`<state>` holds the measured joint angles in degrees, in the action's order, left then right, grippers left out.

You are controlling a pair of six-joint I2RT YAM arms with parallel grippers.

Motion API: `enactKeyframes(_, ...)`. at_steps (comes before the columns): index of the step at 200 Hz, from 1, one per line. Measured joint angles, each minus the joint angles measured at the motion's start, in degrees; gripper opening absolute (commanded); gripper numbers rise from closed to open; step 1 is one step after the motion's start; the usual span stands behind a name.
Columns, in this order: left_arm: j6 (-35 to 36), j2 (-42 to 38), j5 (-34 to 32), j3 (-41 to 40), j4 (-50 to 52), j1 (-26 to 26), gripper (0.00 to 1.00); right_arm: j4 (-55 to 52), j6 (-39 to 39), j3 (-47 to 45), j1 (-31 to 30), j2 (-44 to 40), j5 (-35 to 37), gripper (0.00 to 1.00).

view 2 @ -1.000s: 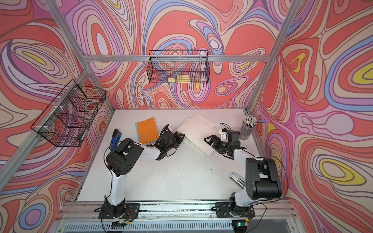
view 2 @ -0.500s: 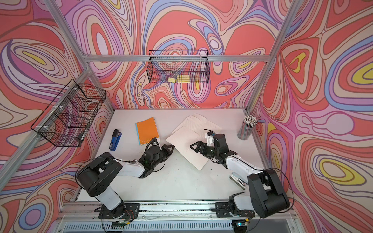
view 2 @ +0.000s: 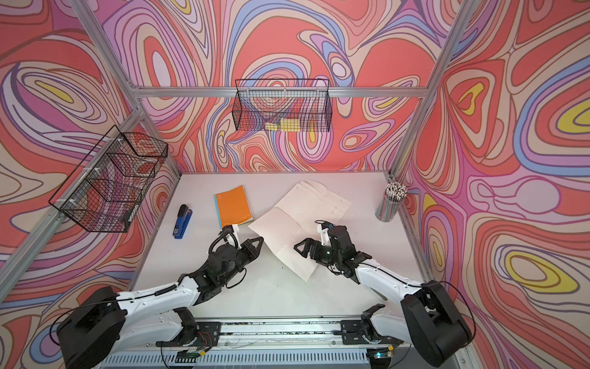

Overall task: Close the notebook
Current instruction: Close the notebook at the center of the board.

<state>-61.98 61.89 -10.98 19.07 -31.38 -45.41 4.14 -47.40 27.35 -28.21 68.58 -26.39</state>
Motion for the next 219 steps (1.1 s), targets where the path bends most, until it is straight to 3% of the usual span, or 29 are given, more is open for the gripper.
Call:
enactKeyframes(42, 3.78, -12.83, -3.17, -1.68, 14.23, -0.63, 0.00, 0.66, -2.32, -2.51, -1.88, -1.68, 2.14, 0.98)
enactKeyframes(96, 5.42, -19.30, -6.43, -3.87, 23.17, -3.23, 0.00, 5.60, -4.44, -2.49, -7.48, 5.44, 4.04, 0.98)
enactKeyframes(154, 7.82, -20.13, -10.88, -3.87, 27.36, -9.05, 0.00, 11.85, -5.38, -3.08, -8.37, 11.65, 5.18, 0.98)
enactKeyframes(219, 13.22, -12.50, -15.30, -2.60, 26.75, -16.35, 0.00, 23.37, -5.55, -4.37, -8.37, 16.70, 5.42, 0.98)
